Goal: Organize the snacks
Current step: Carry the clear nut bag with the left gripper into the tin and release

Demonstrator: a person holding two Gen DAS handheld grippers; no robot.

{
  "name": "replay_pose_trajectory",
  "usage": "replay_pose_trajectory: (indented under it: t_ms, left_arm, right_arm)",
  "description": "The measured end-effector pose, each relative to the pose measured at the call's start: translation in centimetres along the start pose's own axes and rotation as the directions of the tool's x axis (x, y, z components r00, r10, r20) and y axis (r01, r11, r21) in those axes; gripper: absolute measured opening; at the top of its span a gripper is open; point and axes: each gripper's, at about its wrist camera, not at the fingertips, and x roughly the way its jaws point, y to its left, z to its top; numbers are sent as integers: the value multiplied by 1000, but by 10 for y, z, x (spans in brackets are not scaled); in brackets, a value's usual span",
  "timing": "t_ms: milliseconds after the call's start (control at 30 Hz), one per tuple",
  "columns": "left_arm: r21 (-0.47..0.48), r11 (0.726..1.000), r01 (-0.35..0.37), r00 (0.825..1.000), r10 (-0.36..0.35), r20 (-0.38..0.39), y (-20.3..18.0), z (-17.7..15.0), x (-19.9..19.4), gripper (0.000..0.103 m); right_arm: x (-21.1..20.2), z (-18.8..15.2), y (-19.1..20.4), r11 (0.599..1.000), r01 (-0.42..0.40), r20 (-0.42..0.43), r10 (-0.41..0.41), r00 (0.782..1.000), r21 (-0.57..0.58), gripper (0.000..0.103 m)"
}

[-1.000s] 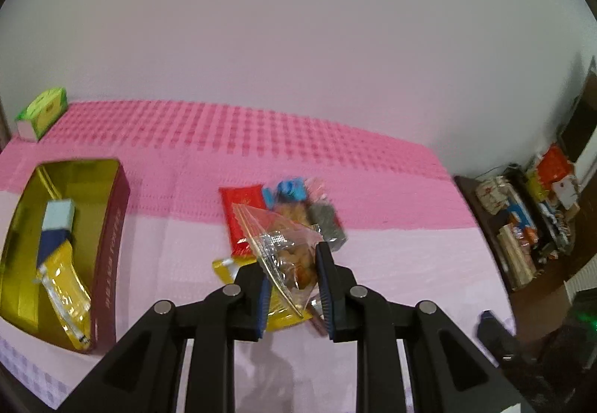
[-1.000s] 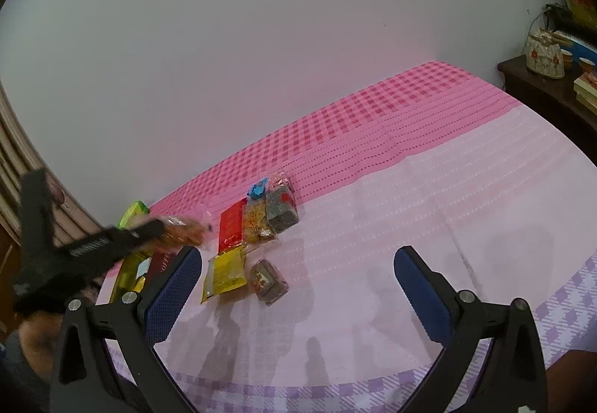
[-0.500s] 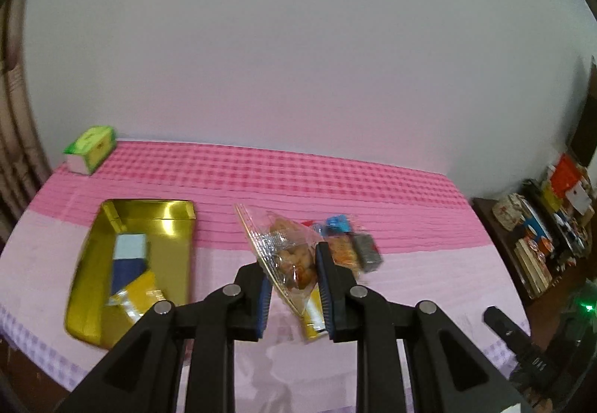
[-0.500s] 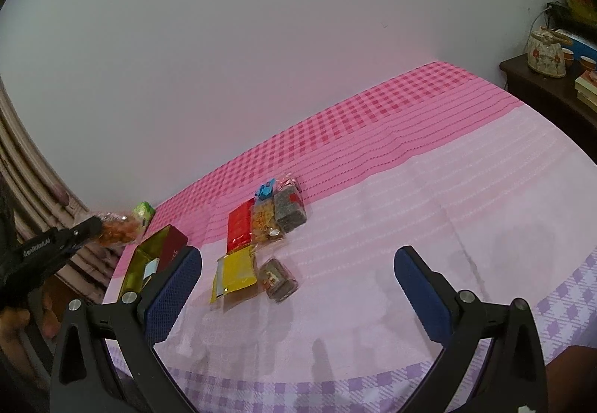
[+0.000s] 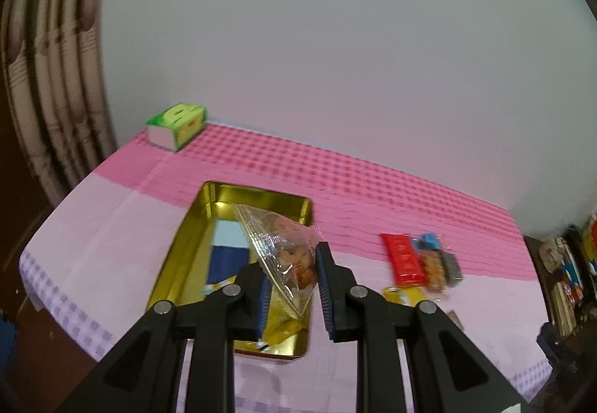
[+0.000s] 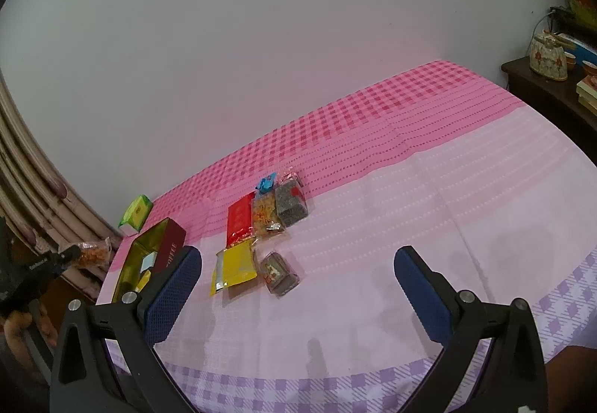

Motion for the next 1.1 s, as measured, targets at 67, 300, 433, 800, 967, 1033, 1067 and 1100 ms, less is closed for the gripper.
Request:
replay_pose_trajectory:
  t_ms: [67, 300, 433, 800, 967, 1033, 1067, 1100]
  left_arm:
    - [-13, 1000, -23, 1000, 23, -6, 10, -2, 5, 22]
    - [-41, 997, -72, 997, 71, -24, 31, -7, 12, 22]
    - [-41, 996, -85, 996, 84, -33, 34, -10, 14, 22]
    - [-39, 993, -109, 992, 107, -64, 41, -15, 24, 22]
    - [-44, 992, -120, 989, 116, -87, 46, -21, 31, 22]
    - [-46, 992, -121, 989, 117, -93, 48, -24, 33, 22]
    - [-47, 991, -123, 989, 118, -94, 49, -24, 34, 22]
    - [-47, 991, -123, 988, 118, -96, 50, -25, 34, 22]
  right_arm:
    - [0, 0, 0, 1000, -1, -1, 1, 1000, -1, 103]
    - [2, -1, -2, 1000, 2, -3, -2, 1000, 3, 103]
    - [2, -1, -1, 1000, -1, -9, 1, 1000, 1, 103]
    - [2, -2, -2, 1000, -1, -14, 1, 1000, 7, 103]
    - [3, -3, -3, 1000, -1, -16, 1, 1000, 9, 103]
    - [3, -4, -4, 1000, 0, -20, 0, 1000, 10, 103]
    - [3, -4, -4, 1000, 1, -20, -1, 1000, 11, 103]
    - [4, -4, -4, 1000, 1, -20, -1, 1000, 11, 103]
